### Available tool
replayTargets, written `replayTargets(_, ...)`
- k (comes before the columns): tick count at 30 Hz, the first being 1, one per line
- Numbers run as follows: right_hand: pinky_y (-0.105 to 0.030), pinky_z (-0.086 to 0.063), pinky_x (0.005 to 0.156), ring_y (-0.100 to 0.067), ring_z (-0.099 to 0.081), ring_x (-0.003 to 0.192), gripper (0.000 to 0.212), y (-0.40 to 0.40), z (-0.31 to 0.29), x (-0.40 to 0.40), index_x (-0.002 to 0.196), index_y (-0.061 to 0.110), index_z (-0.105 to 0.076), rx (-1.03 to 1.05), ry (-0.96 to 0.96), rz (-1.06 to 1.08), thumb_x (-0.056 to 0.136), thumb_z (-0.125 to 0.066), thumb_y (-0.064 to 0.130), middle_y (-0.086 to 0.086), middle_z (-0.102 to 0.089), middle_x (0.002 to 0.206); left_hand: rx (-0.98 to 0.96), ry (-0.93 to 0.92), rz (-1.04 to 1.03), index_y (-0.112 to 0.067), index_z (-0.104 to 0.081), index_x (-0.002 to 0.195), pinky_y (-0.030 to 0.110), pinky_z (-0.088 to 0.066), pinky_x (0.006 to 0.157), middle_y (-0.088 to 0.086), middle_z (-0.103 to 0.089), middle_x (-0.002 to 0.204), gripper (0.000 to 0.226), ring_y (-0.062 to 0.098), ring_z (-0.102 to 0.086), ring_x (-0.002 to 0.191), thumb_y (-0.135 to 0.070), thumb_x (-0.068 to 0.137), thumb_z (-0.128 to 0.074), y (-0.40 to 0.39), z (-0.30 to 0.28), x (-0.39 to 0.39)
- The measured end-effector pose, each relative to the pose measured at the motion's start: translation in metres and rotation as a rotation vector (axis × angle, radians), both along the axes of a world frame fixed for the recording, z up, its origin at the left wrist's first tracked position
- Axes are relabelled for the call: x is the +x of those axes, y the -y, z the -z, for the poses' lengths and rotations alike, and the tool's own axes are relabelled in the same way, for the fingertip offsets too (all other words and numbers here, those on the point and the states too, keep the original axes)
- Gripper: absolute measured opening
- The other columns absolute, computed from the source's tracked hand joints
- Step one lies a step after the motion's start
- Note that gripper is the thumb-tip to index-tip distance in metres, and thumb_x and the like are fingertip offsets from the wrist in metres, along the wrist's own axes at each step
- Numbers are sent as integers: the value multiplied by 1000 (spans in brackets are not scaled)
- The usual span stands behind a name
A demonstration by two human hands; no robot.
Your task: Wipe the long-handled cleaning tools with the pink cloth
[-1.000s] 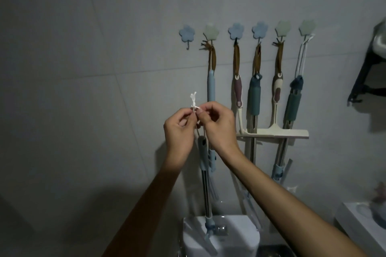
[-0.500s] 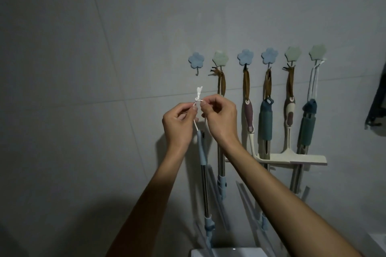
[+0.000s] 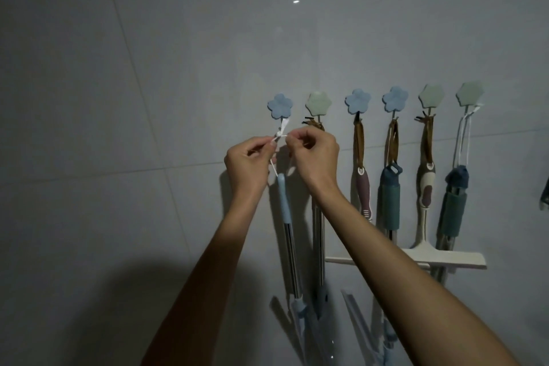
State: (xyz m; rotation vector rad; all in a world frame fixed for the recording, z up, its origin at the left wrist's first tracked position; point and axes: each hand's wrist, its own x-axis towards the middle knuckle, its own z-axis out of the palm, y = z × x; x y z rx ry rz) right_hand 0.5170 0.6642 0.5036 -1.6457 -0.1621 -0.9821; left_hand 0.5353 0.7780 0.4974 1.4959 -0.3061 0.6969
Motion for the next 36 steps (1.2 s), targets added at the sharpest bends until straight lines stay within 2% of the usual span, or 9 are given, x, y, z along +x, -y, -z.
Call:
replayTargets(5,-31,-56,75,-6,-65,73,11,-4,-14,18,81,16,-75,-18,1,96,88,-69,11,9,-71,75,-16,30,-34,-4,-78,93,27,-54,56,9,-75,77,9,21,-70,61,-5,87,-72,7,-11,15)
replayTargets(9,-34,-57,76,-6,-66,73,10,-6,-20,29,82,16,-77,-15,-21,136,88,-68,15,7,-73,76,-72,3,-89,-3,-78,96,15,-50,54,7,-76,82,10,17,-72,65,-5,88,-72,12,-20,20)
replayTargets(14,-40,-58,77,-10,-67,73,12,-3,-26,36,81,19,-77,-10,-62,184,85,-66,15,8,-72,75,35,56,-171,-5,-78,94,7,-45,53,5,-75,83,9,14,-70,63,-6,87,-73,16,-24,23)
replayTargets(16,-40,-58,76,-11,-67,73,13,-2,-24,37,81,18,-76,-47,-92,200,86,-64,14,7,-72,76,95,79,-212,-7,-78,93,10,-47,54,4,-74,83,8,14,-69,63,-7,87,-73,16,-20,28)
replayTargets(20,-39,-57,76,-13,-66,74,11,-5,-11,35,83,19,-74,-111,-130,222,88,-65,16,7,-71,77,217,135,-260,-18,-78,95,30,-57,65,-7,-71,85,9,11,-67,72,-16,87,-73,12,6,35)
replayTargets(22,-38,-56,77,-12,-65,76,10,-9,-5,33,86,19,-74,-121,-135,224,89,-64,17,7,-71,80,278,150,-299,-23,-76,98,27,-54,65,-11,-69,87,10,7,-65,75,-22,89,-71,11,15,32)
replayTargets(28,-39,-56,80,-16,-66,87,15,-9,12,18,101,20,-70,-246,-136,227,92,-60,14,3,-72,94,305,103,-288,-20,-74,95,27,-57,68,-8,-70,88,8,5,-64,76,-18,90,-68,10,31,21)
replayTargets(32,-42,-56,84,-18,-67,95,23,-3,38,-3,116,19,-68,-347,-117,241,95,-60,20,-1,-71,107,384,56,-308,-25,-70,111,28,-60,77,-11,-68,105,18,3,-66,87,-25,94,-65,-2,63,8)
replayTargets(36,-40,-54,90,-19,-64,102,30,2,66,-27,123,15,-67,-397,-120,249,94,-62,18,-5,-69,116,402,19,-269,-18,-67,124,15,-51,85,-1,-63,123,30,12,-64,108,-19,94,-67,-8,92,-12)
